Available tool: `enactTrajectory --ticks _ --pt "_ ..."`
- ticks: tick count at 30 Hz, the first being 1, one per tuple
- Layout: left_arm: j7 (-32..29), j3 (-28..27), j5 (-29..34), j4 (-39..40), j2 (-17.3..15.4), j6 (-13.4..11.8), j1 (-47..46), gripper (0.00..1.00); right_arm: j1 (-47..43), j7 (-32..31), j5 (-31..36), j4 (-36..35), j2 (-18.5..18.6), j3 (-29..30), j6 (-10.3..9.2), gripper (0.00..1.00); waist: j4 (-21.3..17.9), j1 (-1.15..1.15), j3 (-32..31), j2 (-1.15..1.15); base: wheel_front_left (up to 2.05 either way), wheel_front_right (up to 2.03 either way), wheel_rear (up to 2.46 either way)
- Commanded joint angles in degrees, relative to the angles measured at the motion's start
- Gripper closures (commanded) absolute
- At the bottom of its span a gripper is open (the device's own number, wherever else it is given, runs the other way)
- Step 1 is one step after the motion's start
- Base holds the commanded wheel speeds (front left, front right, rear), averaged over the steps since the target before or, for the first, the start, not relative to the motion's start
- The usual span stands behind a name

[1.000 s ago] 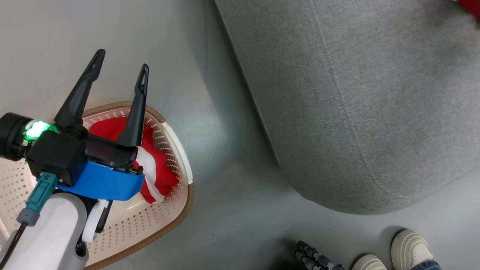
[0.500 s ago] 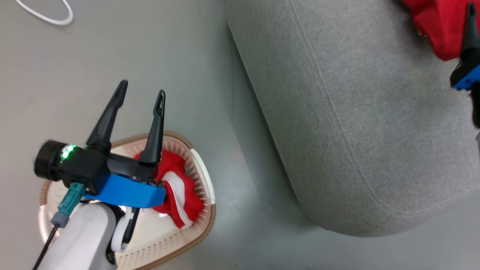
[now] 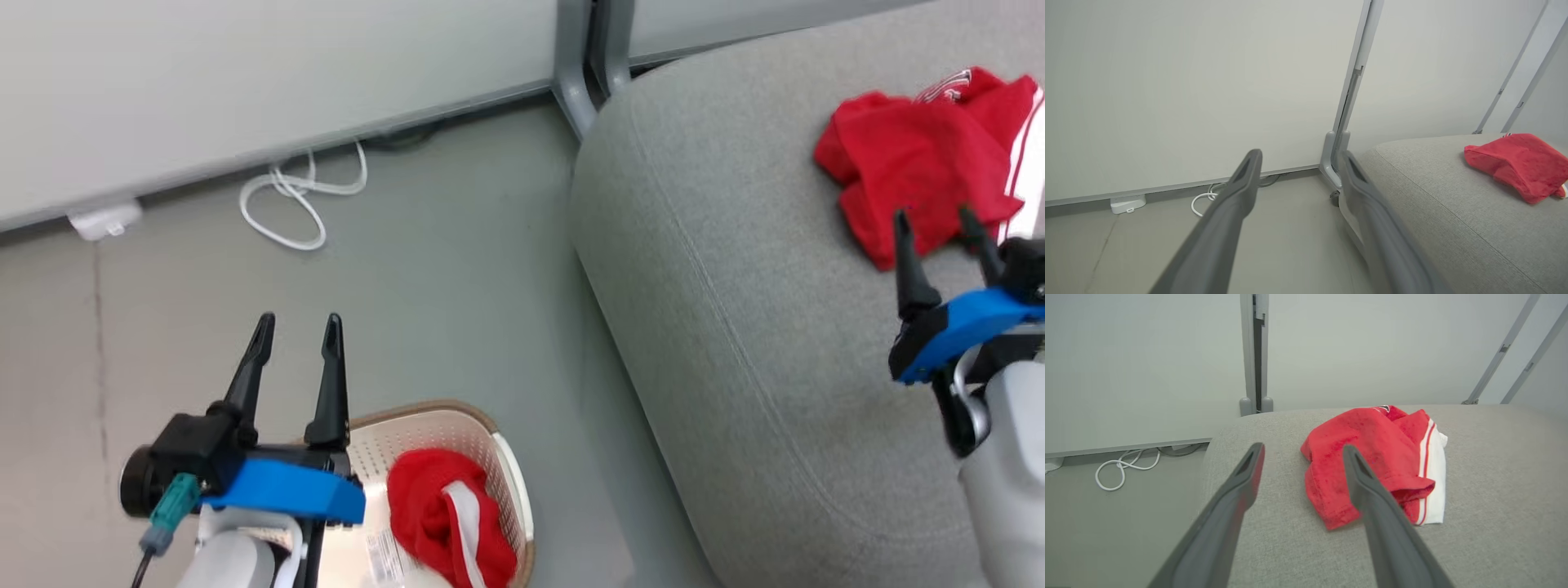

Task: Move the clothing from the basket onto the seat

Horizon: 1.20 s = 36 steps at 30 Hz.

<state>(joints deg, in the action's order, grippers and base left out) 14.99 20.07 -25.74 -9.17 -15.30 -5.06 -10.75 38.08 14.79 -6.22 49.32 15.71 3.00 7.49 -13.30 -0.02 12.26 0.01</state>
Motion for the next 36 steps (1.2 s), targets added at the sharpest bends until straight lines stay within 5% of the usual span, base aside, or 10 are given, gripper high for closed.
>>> enactTrajectory --ticks 1,18,36 --pt "0.3 -1.6 0.4 -0.7 0.8 0.5 1.4 0.00 -4.0 0.3 -0.4 -4.1 -1.2 -0.2 0.01 0.00 0.4 0.02 -2.1 -0.01 0.00 0.00 0.00" --pt "0.3 -13.2 4.8 -6.2 6.9 3.8 11.1 0.00 -31.8 -5.9 2.6 -36.4 -8.5 -2.1 0.01 0.00 8.4 0.02 -11.4 -0.01 0.00 0.00 0.00" --pt "0.3 -20.4 9.7 -7.7 9.2 7.7 14.1 0.00 -37.6 -9.3 1.2 -41.9 -10.6 -4.2 0.01 0.00 12.8 0.02 -12.4 -0.01 0.00 0.00 0.00"
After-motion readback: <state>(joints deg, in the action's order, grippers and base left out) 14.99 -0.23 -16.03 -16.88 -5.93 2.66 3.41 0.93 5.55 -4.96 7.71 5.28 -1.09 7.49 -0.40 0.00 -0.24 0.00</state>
